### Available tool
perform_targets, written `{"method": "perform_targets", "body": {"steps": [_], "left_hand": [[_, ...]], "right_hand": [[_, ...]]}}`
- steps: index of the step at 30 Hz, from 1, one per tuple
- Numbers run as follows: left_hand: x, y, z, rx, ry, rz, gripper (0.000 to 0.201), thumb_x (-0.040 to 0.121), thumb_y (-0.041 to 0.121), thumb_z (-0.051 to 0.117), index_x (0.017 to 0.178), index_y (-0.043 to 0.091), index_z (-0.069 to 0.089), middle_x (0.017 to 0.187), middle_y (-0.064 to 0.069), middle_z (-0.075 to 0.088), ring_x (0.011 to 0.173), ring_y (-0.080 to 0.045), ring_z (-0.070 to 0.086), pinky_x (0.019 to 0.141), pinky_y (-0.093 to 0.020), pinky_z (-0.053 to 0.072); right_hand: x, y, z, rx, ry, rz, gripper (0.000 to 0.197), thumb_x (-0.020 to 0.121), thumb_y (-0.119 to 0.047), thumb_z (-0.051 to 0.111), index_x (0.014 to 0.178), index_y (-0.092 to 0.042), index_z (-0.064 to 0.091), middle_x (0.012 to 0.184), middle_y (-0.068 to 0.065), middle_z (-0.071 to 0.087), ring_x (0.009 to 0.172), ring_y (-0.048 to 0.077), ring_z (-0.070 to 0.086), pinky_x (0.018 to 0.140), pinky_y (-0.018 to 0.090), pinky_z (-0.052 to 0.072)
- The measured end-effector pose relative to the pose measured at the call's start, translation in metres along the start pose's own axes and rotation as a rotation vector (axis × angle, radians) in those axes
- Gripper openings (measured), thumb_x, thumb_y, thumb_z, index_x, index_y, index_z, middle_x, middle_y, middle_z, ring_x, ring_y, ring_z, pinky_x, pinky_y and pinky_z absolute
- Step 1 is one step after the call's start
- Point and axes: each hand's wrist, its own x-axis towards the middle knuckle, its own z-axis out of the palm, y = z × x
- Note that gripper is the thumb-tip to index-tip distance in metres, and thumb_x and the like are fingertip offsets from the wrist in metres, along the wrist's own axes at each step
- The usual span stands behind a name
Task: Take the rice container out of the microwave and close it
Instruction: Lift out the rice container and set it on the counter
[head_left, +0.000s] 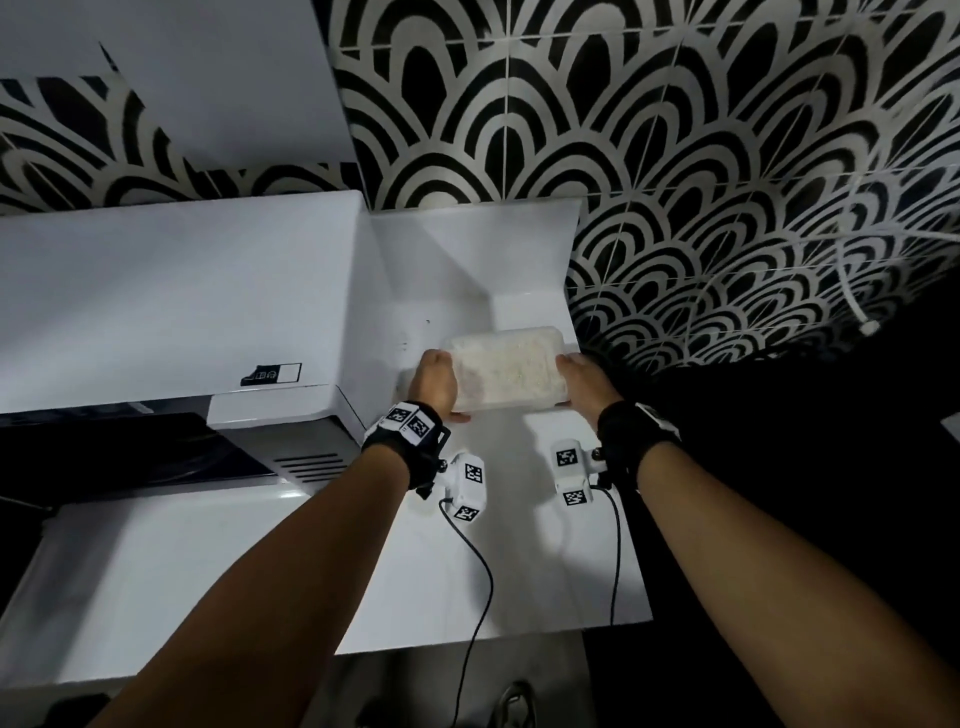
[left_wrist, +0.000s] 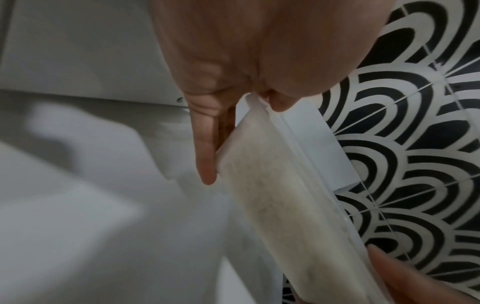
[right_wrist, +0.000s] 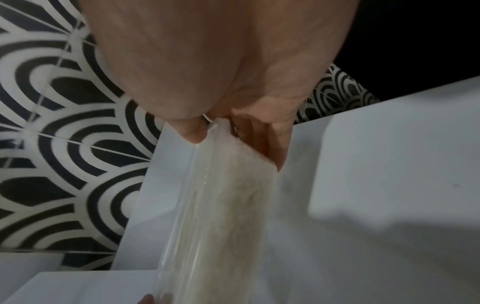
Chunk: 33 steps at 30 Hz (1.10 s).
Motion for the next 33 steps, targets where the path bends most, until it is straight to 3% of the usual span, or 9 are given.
{"method": "perform_targets", "body": {"steps": [2,4,8,13,16,19,22,27,33], "left_hand": [[0.015,-0.001,0.003,0.046,0.03,0.024,0.044,0.105,0.027,0.033,0.143,0.008,0.043,0.141,-0.018,0.053,0.095,-0.027,0.056,0.082,-0.048,0.061],[0.029,-0.001,0.006,0.058,0.065,0.02,0.044,0.105,0.025,0.034,0.142,0.005,0.044,0.139,-0.02,0.055,0.093,-0.026,0.056,0.088,-0.049,0.06],[0.054,-0.002,0.009,0.111,0.056,0.001,0.045,0.105,0.021,0.034,0.142,-0.001,0.045,0.14,-0.023,0.055,0.094,-0.024,0.054,0.091,-0.051,0.058],[0.069,-0.007,0.013,0.145,0.094,-0.019,0.041,0.104,0.016,0.032,0.139,0.0,0.046,0.136,-0.022,0.056,0.115,-0.04,0.061,0.092,-0.055,0.056],[0.071,-0.005,0.015,0.067,0.1,-0.086,0.04,0.103,0.013,0.032,0.139,0.004,0.047,0.134,-0.017,0.053,0.12,-0.043,0.056,0.081,-0.055,0.058],[0.077,-0.007,0.019,0.064,0.088,-0.115,0.042,0.1,0.011,0.033,0.138,0.003,0.05,0.142,-0.02,0.051,0.123,-0.042,0.055,0.09,-0.057,0.056],[0.082,-0.012,0.02,0.088,0.09,-0.101,0.039,0.101,0.01,0.04,0.137,0.001,0.049,0.143,-0.021,0.051,0.127,-0.041,0.053,0.098,-0.053,0.053],[0.081,-0.013,0.021,0.058,0.11,-0.121,0.038,0.104,0.016,0.035,0.136,0.002,0.049,0.143,-0.02,0.051,0.127,-0.044,0.052,0.093,-0.059,0.055],[0.084,-0.016,0.02,0.176,0.087,-0.025,0.04,0.104,0.013,0.034,0.137,-0.005,0.048,0.136,-0.026,0.057,0.119,-0.042,0.061,0.093,-0.052,0.056]], "right_hand": [[0.031,0.01,0.002,-0.072,-0.007,0.007,0.039,0.091,-0.039,0.038,0.104,-0.007,0.056,0.117,0.021,0.06,0.112,0.038,0.058,0.101,0.056,0.047],[0.043,0.007,0.007,-0.127,-0.005,0.011,0.034,0.094,-0.035,0.037,0.096,-0.006,0.055,0.103,0.017,0.06,0.102,0.035,0.059,0.098,0.048,0.049],[0.047,-0.006,0.016,-0.179,0.03,-0.006,0.032,0.101,-0.023,0.034,0.07,-0.018,0.042,0.073,-0.001,0.045,0.07,0.016,0.044,0.064,0.031,0.038],[0.065,-0.007,0.02,-0.283,0.013,-0.033,0.024,0.101,-0.018,0.035,0.085,-0.005,0.046,0.079,0.01,0.045,0.072,0.021,0.043,0.057,0.029,0.031],[0.074,-0.006,0.019,-0.305,-0.008,-0.036,0.032,0.102,-0.018,0.034,0.096,0.006,0.055,0.089,0.015,0.048,0.084,0.023,0.046,0.064,0.032,0.032],[0.08,-0.001,0.02,-0.279,-0.026,-0.023,0.039,0.102,-0.021,0.034,0.109,0.01,0.056,0.098,0.019,0.055,0.089,0.027,0.052,0.078,0.031,0.041],[0.085,0.003,0.022,-0.178,-0.025,-0.001,0.04,0.102,-0.024,0.034,0.115,0.008,0.055,0.12,0.03,0.058,0.103,0.037,0.059,0.095,0.051,0.051],[0.084,0.001,0.022,-0.094,-0.031,0.006,0.041,0.103,-0.023,0.035,0.123,0.01,0.051,0.133,0.032,0.052,0.108,0.036,0.057,0.095,0.051,0.05],[0.084,0.005,0.022,-0.119,-0.027,0.001,0.043,0.103,-0.026,0.035,0.123,0.008,0.052,0.133,0.033,0.052,0.122,0.046,0.051,0.1,0.055,0.047]]}}
